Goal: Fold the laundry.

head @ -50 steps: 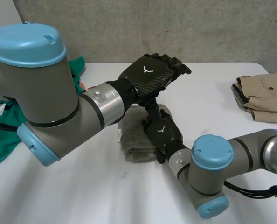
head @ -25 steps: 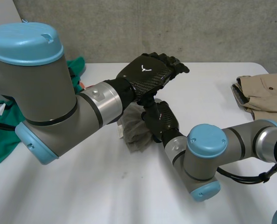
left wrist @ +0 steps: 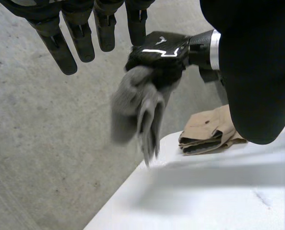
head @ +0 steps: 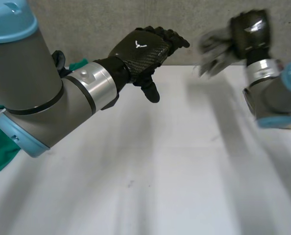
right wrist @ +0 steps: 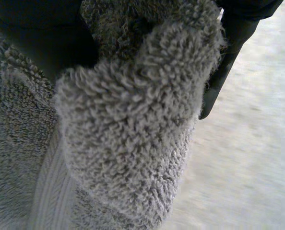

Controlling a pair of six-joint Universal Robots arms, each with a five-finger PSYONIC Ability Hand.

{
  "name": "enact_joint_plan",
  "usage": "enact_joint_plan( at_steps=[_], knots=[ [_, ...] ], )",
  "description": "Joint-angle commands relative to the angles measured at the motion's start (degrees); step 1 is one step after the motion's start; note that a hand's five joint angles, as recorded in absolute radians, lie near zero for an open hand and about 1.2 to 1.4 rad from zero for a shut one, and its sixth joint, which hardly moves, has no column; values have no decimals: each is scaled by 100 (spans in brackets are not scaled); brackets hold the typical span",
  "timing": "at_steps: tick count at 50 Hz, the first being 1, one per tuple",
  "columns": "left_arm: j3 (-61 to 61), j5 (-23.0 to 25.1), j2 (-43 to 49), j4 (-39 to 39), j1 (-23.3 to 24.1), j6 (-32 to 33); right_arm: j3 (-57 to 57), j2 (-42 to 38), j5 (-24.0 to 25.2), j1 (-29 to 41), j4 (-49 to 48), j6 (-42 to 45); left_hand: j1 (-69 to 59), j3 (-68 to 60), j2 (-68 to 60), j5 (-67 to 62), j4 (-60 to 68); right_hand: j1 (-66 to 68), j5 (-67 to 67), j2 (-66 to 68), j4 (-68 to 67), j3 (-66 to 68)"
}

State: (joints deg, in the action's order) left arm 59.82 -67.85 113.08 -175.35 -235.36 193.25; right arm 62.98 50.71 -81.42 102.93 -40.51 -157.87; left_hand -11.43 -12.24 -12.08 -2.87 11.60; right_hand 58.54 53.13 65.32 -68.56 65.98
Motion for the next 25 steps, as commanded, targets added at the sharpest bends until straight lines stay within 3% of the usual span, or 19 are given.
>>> enact_joint_plan(
  at_steps=[1,10,18,19,20,22,25],
  knots=[
    [56,0,-50,0,-1,2,-768,-780,591,-1369,-414,-402,104,186,170,249,-122,2146,1687,1468,-1144,1402],
    [205,0,-32,0,43,11,-1596,-2442,1690,-2514,-414,-447,104,186,170,249,-122,2146,1687,1468,-1144,1402],
    [276,0,21,0,61,20,-1105,-2655,2412,-3130,-405,-438,88,169,153,232,-105,2146,1687,1468,-1144,1402],
    [276,0,21,0,61,20,-1034,-2602,2438,-3148,-396,-438,71,152,136,216,-89,1170,710,491,-167,425],
    [267,0,21,0,61,11,-868,-2445,2464,-3191,-388,-447,71,152,136,216,-89,-1788,-2247,-2466,2790,-2532],
    [276,0,21,0,69,20,-665,-2242,2456,-3244,-379,-447,71,152,136,216,-89,-4513,-4973,-5192,5515,-5257],
    [276,0,3,9,69,11,-235,-1759,2447,-3367,-265,-447,71,152,136,216,-89,-4854,-5313,-5532,5856,-5598]
  ],
)
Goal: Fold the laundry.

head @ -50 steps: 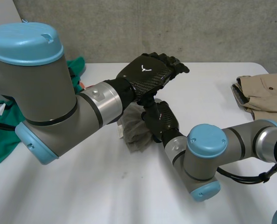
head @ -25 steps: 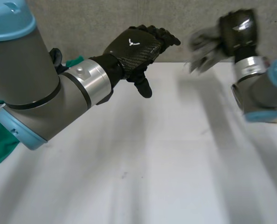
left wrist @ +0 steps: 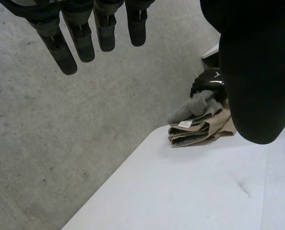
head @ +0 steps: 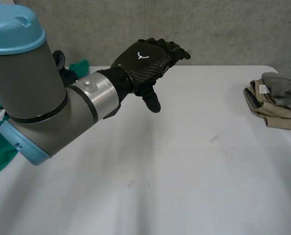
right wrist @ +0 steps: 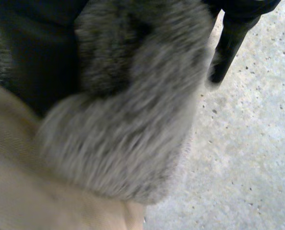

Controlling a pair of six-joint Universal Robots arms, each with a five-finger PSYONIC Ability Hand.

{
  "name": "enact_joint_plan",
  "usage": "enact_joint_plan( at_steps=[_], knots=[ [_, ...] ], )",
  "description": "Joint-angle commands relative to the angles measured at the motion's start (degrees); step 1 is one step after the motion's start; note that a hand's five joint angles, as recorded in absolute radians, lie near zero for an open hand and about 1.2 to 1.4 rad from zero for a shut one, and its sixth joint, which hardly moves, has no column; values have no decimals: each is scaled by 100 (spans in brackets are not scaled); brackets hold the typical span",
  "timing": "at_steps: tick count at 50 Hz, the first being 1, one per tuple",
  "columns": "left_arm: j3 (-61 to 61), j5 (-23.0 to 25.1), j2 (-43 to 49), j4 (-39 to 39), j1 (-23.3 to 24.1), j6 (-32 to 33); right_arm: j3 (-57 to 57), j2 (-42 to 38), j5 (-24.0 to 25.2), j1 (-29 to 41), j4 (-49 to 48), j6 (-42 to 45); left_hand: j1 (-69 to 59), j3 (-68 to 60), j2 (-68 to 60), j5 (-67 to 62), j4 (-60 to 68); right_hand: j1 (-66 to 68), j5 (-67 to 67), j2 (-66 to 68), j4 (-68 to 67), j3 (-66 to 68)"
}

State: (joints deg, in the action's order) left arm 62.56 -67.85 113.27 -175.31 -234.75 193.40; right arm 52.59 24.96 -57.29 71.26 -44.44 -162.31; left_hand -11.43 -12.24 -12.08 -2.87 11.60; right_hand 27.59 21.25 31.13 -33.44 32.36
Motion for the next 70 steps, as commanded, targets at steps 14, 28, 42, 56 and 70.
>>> enact_joint_plan(
  at_steps=[14,28,42,56,70],
  knots=[
    [55,8,-77,-3,236,-21,964,2469,-914,-692,3053,532,71,152,136,216,-89,-1759,-2125,-2113,2344,-2236],
    [-920,-1185,-236,-477,-386,-57,1437,3805,-1874,1248,1070,2037,-14,67,52,131,-4,-1759,-2125,-2113,2344,-2236],
    [-569,-1724,921,-713,-3137,1154,4091,4491,-441,3315,453,1597,3,84,69,148,-21,-1759,-2125,-2113,2344,-2236],
    [-2165,-395,4024,-2094,-4009,1947,5120,4412,-924,3307,1016,1746,-1750,-1669,-1685,-1605,1732,-1759,-2125,-2113,2344,-2236],
    [-1547,-1591,2289,-2867,-3043,1386,5516,4667,-1039,3113,1025,1966,-6857,-6776,-6792,-6713,6840,-1759,-2125,-2113,2344,-2236]
  ],
)
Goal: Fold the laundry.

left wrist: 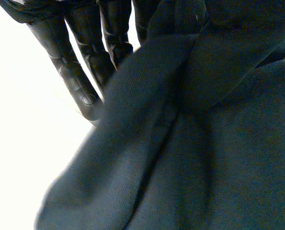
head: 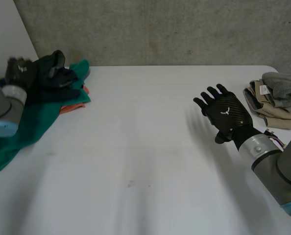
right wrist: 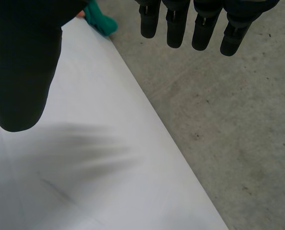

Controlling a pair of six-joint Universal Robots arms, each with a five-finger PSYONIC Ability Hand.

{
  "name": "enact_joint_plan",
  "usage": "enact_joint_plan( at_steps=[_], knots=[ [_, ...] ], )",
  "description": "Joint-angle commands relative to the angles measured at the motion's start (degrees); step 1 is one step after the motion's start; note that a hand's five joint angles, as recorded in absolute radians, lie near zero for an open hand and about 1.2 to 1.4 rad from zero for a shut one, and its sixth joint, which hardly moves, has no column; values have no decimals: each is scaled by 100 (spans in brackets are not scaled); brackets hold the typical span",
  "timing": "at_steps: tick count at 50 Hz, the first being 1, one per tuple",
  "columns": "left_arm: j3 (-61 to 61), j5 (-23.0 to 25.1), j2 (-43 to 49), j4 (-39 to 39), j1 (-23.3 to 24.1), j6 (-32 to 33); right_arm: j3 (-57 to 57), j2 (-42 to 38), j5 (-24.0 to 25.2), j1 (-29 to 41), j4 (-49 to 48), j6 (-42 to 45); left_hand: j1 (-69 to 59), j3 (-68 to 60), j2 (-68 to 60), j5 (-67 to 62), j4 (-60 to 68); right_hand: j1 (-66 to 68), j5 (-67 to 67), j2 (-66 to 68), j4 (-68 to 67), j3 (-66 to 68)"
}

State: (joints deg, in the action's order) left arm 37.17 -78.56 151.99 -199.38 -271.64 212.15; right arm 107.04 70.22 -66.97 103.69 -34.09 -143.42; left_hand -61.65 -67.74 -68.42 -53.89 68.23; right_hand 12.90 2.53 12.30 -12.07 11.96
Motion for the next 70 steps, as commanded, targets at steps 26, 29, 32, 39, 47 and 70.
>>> enact_joint_plan(
  at_steps=[26,29,32,39,47,70],
  knots=[
    [3684,271,-2605,-260,4514,-2406,-43,713,-598,-726,245,-282,3602,4210,4279,3826,-4259,-290,-253,-230,207,-196],
    [3657,174,-2692,-145,4594,-2397,-122,713,-624,-797,368,-432,4723,5332,5400,4947,-5381,-290,-253,-230,207,-196],
    [3684,60,-3025,-66,4471,-2397,-262,713,-633,-824,728,-564,4690,5299,5367,4914,-5347,-290,-253,-230,207,-196],
    [4219,-431,-3869,399,3664,-2056,-710,958,-633,-797,2572,-669,4622,5231,5299,4847,-5280,-290,-253,-230,207,-196],
    [5204,-529,-4037,822,2845,-1115,-808,1389,-501,-376,4569,-1169,4622,5231,5299,4847,-5280,-290,-253,-230,207,-196],
    [4826,-599,-2849,611,2633,108,-772,36,-1828,1198,2734,-2638,-1835,-1226,-1158,-1611,1177,6710,6747,6770,-6793,6804]
  ],
)
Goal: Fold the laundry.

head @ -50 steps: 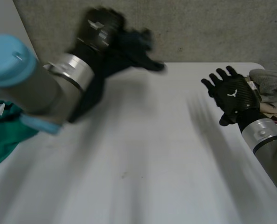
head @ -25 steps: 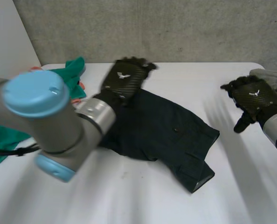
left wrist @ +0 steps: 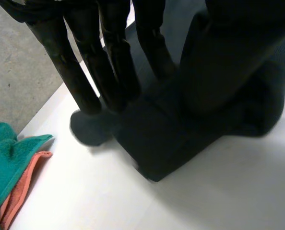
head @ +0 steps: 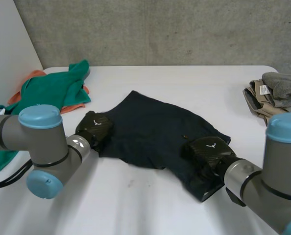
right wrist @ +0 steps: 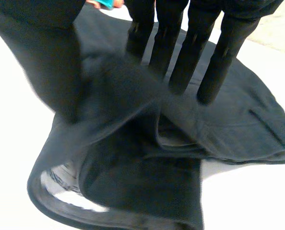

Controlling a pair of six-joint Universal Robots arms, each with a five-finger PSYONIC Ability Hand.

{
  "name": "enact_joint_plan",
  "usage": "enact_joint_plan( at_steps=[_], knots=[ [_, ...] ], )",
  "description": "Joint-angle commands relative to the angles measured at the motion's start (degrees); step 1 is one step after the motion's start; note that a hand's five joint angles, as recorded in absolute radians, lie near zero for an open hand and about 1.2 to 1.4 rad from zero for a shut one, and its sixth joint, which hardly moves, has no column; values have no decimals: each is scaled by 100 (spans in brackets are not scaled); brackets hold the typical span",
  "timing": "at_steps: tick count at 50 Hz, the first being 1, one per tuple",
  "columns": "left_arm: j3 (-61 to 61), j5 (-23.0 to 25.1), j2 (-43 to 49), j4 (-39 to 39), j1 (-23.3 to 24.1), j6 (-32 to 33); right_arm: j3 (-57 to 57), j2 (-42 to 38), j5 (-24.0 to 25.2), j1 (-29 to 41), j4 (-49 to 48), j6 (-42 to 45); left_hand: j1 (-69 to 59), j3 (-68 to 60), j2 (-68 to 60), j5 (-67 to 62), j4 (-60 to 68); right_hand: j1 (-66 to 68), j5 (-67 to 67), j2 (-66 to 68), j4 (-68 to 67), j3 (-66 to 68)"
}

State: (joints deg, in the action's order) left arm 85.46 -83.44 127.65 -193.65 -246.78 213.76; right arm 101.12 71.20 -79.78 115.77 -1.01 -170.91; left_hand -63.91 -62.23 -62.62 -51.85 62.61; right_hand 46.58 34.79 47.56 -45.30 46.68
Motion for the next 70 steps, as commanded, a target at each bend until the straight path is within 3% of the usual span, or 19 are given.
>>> enact_joint_plan(
  at_steps=[1,8,16,22,30,32,35,37,39,43,47,51,56,63,70],
  knots=[
    [23,-111,-599,55,182,-71,-189,-10,-556,-10,-654,137,-1609,-1777,-1738,-1815,1739,3342,3521,3244,-3470,3332],
    [418,-155,-2750,292,481,-448,-496,1754,-452,-106,-603,1137,-1609,-1777,-1738,-1815,1739,3342,3521,3244,-3470,3332],
    [331,-120,-4011,618,525,-1213,-1639,2091,-73,-590,619,1394,-1609,-1777,-1738,-1815,1739,3342,3521,3244,-3470,3332],
    [217,-164,-3486,609,525,-1267,-2000,1539,59,-783,646,1359,-1609,-1777,-1738,-1815,1739,3342,3521,3244,-3470,3332],
    [-703,-304,-1124,618,490,-1240,-2579,-474,-81,-757,374,1368,-1609,-1777,-1738,-1815,1739,3342,3521,3244,-3470,3332],
    [-968,-340,-770,636,481,-1240,-2694,-764,-152,-749,347,1359,-124,-293,-254,-331,255,3342,3521,3244,-3470,3332],
    [-1425,-445,-243,601,516,-1214,-2940,-1275,-424,-740,181,1359,2386,2217,2256,2179,-2255,-793,-614,-891,665,-803],
    [-1619,-542,-136,592,499,-1214,-3002,-1337,-713,-740,-20,1350,2996,2827,2866,2789,-2865,-3553,-3373,-3651,3425,-3563],
    [-1743,-761,-179,592,516,-1249,-2976,-1285,-863,-757,-153,1341,3971,3802,3842,3765,-3841,-3658,-3479,-3756,3530,-3668],
    [-1542,-1166,-749,600,595,-1249,-2765,-1021,-882,-845,-303,1376,4125,3956,3996,3919,-3995,-3658,-3479,-3756,3530,-3668],
    [-857,-1245,-1514,600,745,-1214,-2414,-337,-759,-854,-224,1517,4041,3872,3912,3835,-3911,-3584,-3404,-3682,3455,-3594],
    [13,-1245,-2261,653,955,-1205,-1931,279,-303,-889,-40,1973,3270,3101,3141,3063,-3140,-3046,-2866,-3144,2918,-3056],
    [1208,-1254,-2728,574,1202,-1196,-1132,719,496,-1476,215,3061,2427,2258,2298,2220,-2297,-2204,-2025,-2302,2076,-2214],
    [1869,-1263,-2465,478,1325,-1240,-656,676,1131,-1838,189,3898,3233,3064,3104,3027,-3103,-2187,-2007,-2284,2058,-2197],
    [1808,-1272,-1744,-14,1378,-1231,-884,-378,1386,-1812,-487,3917,3453,3284,3323,3246,-3322,-2018,-1839,-2116,1890,-2028]
  ],
)
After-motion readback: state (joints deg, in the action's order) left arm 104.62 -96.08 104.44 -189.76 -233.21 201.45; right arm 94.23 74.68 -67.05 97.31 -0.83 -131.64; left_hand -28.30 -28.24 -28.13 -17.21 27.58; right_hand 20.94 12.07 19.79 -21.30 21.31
